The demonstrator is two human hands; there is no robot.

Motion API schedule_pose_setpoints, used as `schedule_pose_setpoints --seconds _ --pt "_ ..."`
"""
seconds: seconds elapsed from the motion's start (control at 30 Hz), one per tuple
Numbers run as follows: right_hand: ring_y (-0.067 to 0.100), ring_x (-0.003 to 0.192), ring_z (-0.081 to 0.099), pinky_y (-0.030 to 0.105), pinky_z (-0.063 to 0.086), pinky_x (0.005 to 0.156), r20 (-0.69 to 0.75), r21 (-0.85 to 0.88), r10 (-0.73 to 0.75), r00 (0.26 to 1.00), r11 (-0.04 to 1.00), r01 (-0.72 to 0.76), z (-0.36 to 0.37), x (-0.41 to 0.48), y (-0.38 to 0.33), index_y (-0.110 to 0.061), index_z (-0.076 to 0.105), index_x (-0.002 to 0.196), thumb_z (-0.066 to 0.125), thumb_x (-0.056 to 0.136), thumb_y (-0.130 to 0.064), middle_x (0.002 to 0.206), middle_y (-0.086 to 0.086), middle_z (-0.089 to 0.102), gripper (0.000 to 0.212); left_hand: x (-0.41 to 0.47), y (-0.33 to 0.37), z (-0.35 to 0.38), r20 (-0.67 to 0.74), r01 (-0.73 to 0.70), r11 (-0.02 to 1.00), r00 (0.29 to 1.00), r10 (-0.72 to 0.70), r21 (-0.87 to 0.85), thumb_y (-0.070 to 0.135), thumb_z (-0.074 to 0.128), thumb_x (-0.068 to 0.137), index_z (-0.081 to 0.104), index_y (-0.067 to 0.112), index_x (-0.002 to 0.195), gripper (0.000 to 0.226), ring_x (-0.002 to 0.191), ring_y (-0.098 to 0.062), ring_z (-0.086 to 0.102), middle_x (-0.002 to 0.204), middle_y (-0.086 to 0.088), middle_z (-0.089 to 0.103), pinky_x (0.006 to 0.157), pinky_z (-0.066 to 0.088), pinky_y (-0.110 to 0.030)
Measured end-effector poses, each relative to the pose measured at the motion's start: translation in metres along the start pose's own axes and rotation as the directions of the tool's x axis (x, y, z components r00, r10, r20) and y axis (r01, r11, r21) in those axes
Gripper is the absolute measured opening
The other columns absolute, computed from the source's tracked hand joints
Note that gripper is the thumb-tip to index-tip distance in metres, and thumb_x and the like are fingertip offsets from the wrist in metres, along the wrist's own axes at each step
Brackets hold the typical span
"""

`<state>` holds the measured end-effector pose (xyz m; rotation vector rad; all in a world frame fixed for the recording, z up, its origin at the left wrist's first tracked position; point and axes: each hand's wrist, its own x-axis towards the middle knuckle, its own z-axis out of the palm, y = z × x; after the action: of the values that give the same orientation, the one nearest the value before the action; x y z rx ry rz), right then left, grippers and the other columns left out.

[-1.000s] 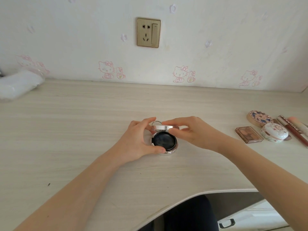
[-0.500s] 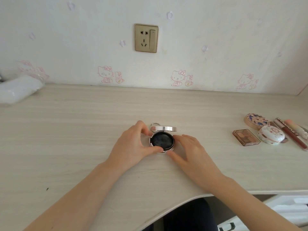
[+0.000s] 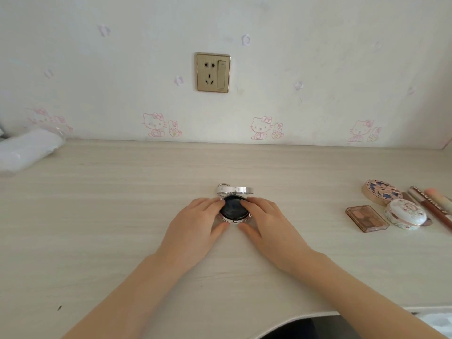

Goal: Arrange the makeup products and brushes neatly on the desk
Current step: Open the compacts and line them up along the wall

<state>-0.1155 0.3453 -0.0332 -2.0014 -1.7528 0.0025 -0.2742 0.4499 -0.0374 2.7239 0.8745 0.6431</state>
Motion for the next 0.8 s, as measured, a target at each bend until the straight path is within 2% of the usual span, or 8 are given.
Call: schedule_pose_setpoints --seconds 0.2,0.33,0.5,0.8 --pt "0.023 0.132 0.037 0.026 0.029 0.109 0.056 0.002 -0.007 0.998 1.000 0.007 0.009 0.045 0.010 -0.015 0.043 0.140 0.050 0.097 -0.027 0.142 0.001 0.046 0.045 0.033 -0.013 0.009 -0.017 0.044 0.996 0.999 -0.043 0.082 0.036 0.046 0.097 0.046 0.025 0.139 0.043 0.130 -0.012 0.040 0.144 0.010 0.045 0.101 0.036 -0.025" --pt "0.023 0.134 0.034 0.029 0.029 0.111 0.097 0.012 0.004 0.995 1.000 -0.005 0.015 0.078 0.018 -0.017 0.040 0.142 0.049 0.097 -0.027 0.143 0.001 0.044 0.047 0.056 -0.030 0.014 -0.033 0.082 0.995 0.996 -0.079 0.065 0.034 0.050 0.096 0.049 0.023 0.137 0.042 0.128 -0.016 0.042 0.142 0.006 0.048 0.102 0.037 -0.028" --pt "0.024 0.131 0.038 0.031 0.031 0.109 0.103 0.023 0.005 0.995 1.000 -0.007 0.025 0.114 0.024 -0.020 0.043 0.140 0.050 0.096 -0.027 0.138 0.001 0.047 0.045 0.081 -0.053 0.016 -0.050 0.104 0.994 0.994 -0.102 0.035 0.039 0.054 0.093 0.052 0.025 0.132 0.042 0.124 -0.017 0.046 0.137 0.008 0.052 0.099 0.041 -0.031" --pt "0.027 0.129 0.038 0.034 0.032 0.108 0.129 0.016 0.019 0.991 1.000 -0.021 0.039 0.160 0.028 -0.018 0.042 0.140 0.047 0.097 -0.027 0.139 0.005 0.046 0.044 0.115 -0.083 0.016 -0.044 0.126 0.992 0.991 -0.125 0.030 0.040 0.052 0.094 0.053 0.023 0.132 0.042 0.127 -0.018 0.043 0.138 0.006 0.052 0.100 0.037 -0.030"
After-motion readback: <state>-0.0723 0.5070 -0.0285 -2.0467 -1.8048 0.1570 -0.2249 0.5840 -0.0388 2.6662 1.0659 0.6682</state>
